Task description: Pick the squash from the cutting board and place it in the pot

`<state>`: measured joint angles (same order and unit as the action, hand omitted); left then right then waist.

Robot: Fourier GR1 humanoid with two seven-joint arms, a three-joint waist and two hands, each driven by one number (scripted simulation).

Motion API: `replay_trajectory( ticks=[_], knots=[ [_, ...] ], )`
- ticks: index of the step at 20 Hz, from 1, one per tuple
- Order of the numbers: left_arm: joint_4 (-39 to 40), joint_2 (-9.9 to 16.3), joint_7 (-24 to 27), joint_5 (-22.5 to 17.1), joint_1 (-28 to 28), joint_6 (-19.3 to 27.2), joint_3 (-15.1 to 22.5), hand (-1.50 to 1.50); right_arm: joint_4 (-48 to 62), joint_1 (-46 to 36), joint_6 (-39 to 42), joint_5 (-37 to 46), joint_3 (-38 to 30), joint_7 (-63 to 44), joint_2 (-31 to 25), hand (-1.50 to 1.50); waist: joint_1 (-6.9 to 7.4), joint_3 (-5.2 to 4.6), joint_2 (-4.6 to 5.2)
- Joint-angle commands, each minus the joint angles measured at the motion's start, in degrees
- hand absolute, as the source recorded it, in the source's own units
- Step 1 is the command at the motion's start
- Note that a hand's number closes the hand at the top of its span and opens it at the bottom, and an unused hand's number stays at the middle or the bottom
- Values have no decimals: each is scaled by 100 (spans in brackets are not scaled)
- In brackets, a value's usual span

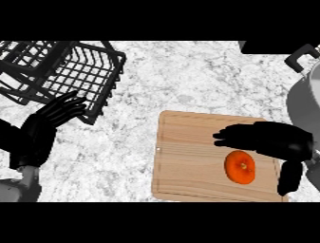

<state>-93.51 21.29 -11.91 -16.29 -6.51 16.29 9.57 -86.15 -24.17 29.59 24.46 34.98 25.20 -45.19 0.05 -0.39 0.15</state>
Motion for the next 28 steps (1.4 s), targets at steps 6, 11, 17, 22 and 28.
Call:
replay_trajectory(
  ticks=[6, 11, 17, 22, 28],
  knots=[
    [239, 75, 193, 100, -601, 172, -702, 0, -41, 366, -148, 457, -6, 46, 204, -150, -50, 38, -13],
    [-108, 22, 215, 106, -124, 42, -612, 0, 632, 234, -440, 919, -36, 142, 647, -150, 43, 40, -11],
    [244, 8, 67, 137, -634, 30, -793, 0, 758, 475, -671, 1299, 60, 4, 878, -150, -22, 41, -6],
    [-26, 63, 88, 108, -410, -101, -827, 0, 955, 169, -731, 1792, 410, 517, 1030, 150, 61, 42, -4],
    [196, -17, 63, 199, -673, -94, -891, 0, 1169, 269, -1161, 1970, 279, 1004, 1138, 150, -5, 40, -3]
  ],
)
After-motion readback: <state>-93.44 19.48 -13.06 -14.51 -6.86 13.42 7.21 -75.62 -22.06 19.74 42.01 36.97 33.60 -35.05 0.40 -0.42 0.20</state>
